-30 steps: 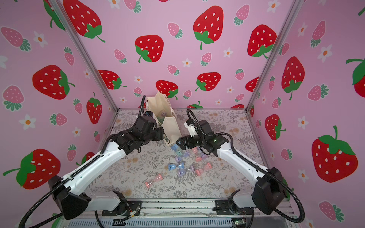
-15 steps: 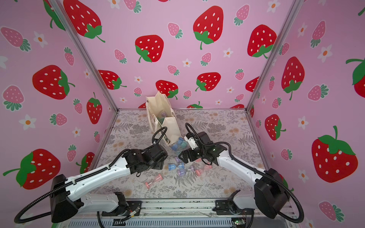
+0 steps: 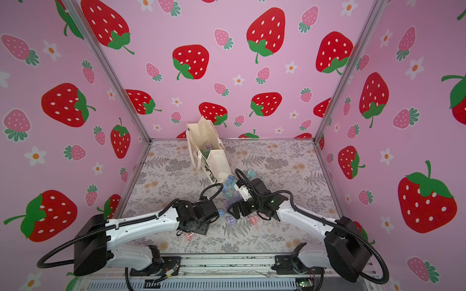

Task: Put the hourglass into the canvas bag
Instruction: Pick up the hourglass from the center of the board.

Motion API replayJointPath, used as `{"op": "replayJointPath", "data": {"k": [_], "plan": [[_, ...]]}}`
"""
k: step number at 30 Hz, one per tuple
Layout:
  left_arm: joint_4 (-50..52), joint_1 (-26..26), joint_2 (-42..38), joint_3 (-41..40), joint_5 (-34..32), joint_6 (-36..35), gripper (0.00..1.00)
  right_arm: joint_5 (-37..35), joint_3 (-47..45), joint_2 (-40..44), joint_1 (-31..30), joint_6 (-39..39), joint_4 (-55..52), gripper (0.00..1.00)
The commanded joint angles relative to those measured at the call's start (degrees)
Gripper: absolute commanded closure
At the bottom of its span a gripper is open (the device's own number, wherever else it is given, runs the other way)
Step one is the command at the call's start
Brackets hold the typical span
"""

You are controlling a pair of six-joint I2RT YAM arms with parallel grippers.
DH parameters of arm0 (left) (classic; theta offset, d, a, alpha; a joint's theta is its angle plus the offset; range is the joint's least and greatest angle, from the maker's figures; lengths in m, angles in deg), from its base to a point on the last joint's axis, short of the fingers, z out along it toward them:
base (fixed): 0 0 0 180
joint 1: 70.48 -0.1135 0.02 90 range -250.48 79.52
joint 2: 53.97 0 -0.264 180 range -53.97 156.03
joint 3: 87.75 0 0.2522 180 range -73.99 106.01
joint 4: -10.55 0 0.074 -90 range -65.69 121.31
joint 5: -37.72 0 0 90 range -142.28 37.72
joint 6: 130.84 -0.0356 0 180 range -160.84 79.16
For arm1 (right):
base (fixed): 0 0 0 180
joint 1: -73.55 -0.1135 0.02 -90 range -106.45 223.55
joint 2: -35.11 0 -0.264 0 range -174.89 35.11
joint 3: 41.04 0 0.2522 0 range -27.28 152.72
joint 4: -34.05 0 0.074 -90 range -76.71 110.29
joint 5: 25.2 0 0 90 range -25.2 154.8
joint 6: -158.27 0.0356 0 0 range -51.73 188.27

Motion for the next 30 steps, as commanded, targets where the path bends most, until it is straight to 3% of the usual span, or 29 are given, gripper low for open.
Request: {"op": "replayJointPath", "data": {"k": [1,17,30], "plan": [[-1.2,0.2,2.7,-0.1,0.4,-0.8,0.27,-0.6,-0.4,0.7,-0.4,1.3,2.8,0.01],[-8.6,-4.4,11.6,-0.1,3.0,-6.2,0.31,-1.6,0.4,-0.6,-0.5,1.7,3.1,0.01],[-8.3,-6.4,9.5,-3.4,6.2,-5.4,0.32,-2.4,0.9,-1.2,-0.5,1.8,2.7,0.01]]}}
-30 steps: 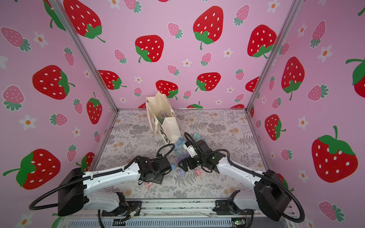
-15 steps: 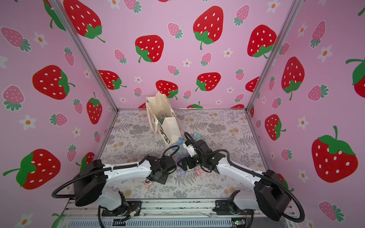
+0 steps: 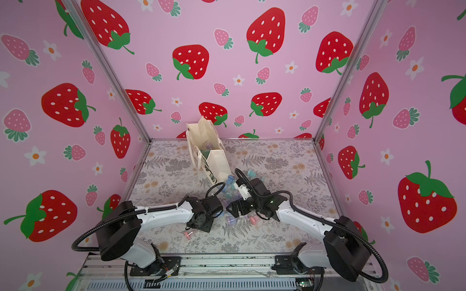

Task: Put the hourglass into the canvas bag
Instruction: Pick up the hourglass from the center of the board.

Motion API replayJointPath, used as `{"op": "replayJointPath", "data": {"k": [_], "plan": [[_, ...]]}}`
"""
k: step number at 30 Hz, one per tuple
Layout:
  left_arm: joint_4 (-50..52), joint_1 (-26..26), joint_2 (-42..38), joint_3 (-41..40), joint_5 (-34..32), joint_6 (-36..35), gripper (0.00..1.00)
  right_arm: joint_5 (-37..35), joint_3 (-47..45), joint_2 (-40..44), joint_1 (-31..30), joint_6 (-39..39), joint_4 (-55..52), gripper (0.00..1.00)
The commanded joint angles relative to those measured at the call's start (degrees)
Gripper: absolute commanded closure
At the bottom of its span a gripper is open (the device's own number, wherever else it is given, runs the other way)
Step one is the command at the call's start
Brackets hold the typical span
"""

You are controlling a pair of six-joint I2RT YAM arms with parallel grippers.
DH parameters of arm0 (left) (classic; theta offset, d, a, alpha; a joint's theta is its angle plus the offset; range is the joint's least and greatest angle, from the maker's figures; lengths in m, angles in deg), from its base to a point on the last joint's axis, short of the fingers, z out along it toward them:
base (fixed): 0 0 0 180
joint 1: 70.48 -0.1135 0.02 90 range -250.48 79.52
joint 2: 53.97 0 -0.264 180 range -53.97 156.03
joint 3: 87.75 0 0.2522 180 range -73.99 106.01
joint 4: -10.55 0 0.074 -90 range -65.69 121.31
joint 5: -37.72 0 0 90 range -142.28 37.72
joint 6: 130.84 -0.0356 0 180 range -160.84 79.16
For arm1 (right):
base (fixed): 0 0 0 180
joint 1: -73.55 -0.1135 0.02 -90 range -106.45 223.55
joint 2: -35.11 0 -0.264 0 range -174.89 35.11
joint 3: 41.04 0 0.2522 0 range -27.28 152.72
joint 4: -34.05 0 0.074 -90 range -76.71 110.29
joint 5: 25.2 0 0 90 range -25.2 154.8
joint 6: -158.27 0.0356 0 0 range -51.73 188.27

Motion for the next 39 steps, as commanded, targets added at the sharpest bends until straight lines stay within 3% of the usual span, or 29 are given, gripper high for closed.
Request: {"op": "replayJointPath", "data": {"k": [1,11,20,39], "plan": [[1.8,-0.1,-1.3,-1.7,1.3,0.6,0.32,-0.8,1.0,-0.8,-0.2,0.5,0.3,0.01],[1.0,0.0,0.4,-2.2,1.1,0.2,0.34,-1.0,1.3,-1.6,-0.2,1.0,0.8,0.01],[-0.1,-0.2,1.4,-2.3,0.7,0.0,0.45,-1.5,1.5,-1.2,-0.2,1.0,0.4,0.01],[1.4,-0.2,-2.5,-0.8,-1.0,0.7,0.55,-2.6,2.1,0.9,-0.1,1.5,0.3,0.01]]}}
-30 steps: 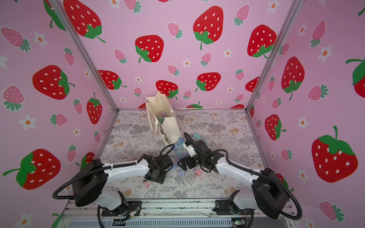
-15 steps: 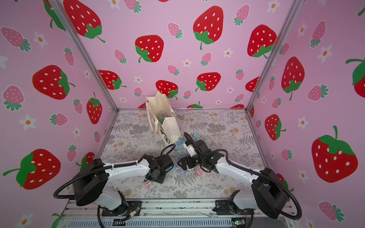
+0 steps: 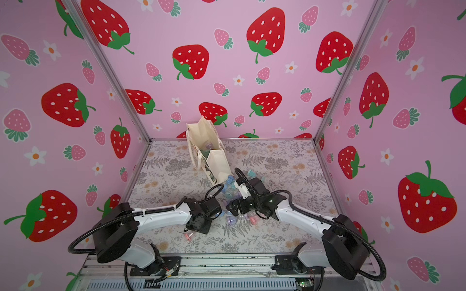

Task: Put the hourglass into the canvas bag
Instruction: Pick up the hourglass from the center of the board, then place the hourglass in the canvas bag.

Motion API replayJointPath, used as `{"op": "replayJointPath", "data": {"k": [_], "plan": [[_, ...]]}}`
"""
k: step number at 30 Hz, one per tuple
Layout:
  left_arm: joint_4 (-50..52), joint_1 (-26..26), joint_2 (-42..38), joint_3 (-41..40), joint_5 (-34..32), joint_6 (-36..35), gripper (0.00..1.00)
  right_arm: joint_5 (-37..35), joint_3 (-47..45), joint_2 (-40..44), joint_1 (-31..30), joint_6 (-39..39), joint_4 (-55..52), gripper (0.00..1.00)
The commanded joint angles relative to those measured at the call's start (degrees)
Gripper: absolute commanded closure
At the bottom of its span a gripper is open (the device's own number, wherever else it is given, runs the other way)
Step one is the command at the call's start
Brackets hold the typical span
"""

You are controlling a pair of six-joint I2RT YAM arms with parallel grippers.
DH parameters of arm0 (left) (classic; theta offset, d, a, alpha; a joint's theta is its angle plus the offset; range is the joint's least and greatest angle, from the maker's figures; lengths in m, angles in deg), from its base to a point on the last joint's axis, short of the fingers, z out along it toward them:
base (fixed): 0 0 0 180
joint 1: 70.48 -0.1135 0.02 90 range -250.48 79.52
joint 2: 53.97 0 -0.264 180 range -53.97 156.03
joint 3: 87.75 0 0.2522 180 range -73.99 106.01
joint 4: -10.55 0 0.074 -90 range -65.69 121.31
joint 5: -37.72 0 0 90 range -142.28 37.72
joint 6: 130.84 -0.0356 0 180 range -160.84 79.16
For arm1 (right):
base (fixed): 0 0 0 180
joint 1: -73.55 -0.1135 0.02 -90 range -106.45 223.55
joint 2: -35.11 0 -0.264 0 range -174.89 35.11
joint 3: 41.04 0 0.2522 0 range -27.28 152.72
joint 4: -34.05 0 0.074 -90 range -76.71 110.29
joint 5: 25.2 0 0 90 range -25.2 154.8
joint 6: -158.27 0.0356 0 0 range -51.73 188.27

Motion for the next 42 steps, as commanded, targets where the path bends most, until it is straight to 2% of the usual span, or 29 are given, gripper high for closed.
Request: {"op": "replayJointPath", "data": {"k": [1,8,14,25,31,37,42], "plan": [[2.4,-0.2,-1.6,0.9,-3.2,0.8,0.55,-0.9,1.5,1.9,0.0,0.7,0.0,0.01],[5.3,-1.4,-7.2,3.4,-5.3,0.6,0.57,-0.9,2.9,4.7,0.6,1.6,-0.9,0.01],[4.3,-4.9,-14.5,6.2,-3.4,-1.3,0.58,-0.9,4.6,6.5,1.4,2.0,-1.7,0.01],[1.6,-13.2,-20.8,21.4,1.0,-6.8,0.61,-2.3,12.3,7.5,3.6,2.1,-3.8,0.01],[-3.1,-18.4,-18.2,31.7,6.1,-7.9,0.64,-2.2,16.3,6.3,5.5,2.4,-3.7,0.01],[-10.1,-23.7,-11.5,40.5,11.0,-3.1,0.64,-2.1,20.7,3.5,7.2,1.6,-3.9,0.01],[-15.3,-26.7,-4.8,46.7,11.3,1.6,0.65,-1.9,23.4,1.3,8.2,0.7,-3.8,0.01]]}}
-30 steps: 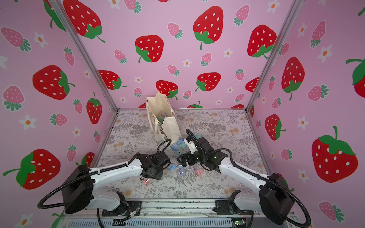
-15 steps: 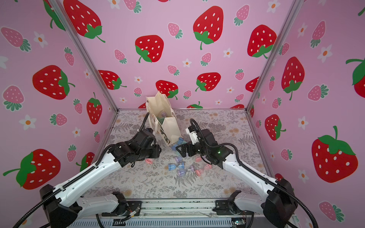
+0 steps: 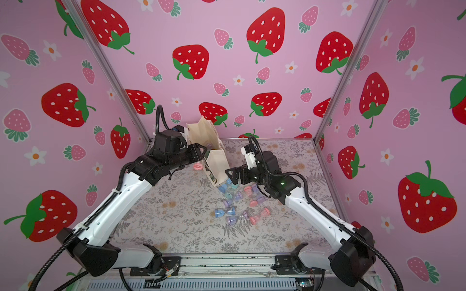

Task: Put the hourglass into the canvas bag
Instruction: Place the hourglass in the canvas bag.

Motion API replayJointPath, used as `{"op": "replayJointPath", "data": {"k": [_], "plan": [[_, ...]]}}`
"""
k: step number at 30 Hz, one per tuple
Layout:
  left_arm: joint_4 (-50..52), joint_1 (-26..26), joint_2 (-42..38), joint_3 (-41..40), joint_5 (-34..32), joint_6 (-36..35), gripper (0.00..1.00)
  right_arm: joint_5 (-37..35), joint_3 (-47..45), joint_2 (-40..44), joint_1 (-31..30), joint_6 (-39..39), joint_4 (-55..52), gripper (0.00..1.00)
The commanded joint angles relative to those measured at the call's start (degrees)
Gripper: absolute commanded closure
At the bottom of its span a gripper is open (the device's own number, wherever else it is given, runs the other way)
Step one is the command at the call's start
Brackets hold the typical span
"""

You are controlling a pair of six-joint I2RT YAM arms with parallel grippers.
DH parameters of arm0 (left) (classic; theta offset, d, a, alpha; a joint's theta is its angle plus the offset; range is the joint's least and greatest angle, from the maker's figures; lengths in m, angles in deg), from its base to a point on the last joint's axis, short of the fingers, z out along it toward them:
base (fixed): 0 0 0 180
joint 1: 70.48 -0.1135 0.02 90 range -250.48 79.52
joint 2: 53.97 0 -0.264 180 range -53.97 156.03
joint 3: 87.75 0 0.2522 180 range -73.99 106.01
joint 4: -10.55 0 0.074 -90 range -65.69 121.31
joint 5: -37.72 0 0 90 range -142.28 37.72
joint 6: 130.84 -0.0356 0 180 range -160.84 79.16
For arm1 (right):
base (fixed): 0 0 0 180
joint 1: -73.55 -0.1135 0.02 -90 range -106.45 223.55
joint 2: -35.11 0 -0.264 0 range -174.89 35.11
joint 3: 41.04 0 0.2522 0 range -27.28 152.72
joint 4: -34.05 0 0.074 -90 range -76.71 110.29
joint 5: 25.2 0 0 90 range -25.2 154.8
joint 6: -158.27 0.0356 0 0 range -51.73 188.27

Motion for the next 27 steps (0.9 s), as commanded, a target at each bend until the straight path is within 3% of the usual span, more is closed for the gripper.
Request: {"op": "replayJointPath", "data": {"k": [1,12,18,27], "plan": [[-6.0,-2.1,3.9,5.5,1.3,4.4,0.65,-0.4,2.5,-1.6,0.7,-0.9,-0.6,0.01],[-13.9,-7.3,20.6,16.1,-0.7,10.4,0.66,0.6,5.9,-6.6,2.3,-2.5,0.0,0.01],[-6.8,-7.8,32.5,27.4,-3.1,9.1,0.66,0.5,5.4,-8.0,3.3,-3.1,0.1,0.01],[-4.2,-7.6,40.3,29.4,-9.0,8.8,0.66,1.3,4.6,-10.0,4.4,-2.6,1.2,0.01]]}}
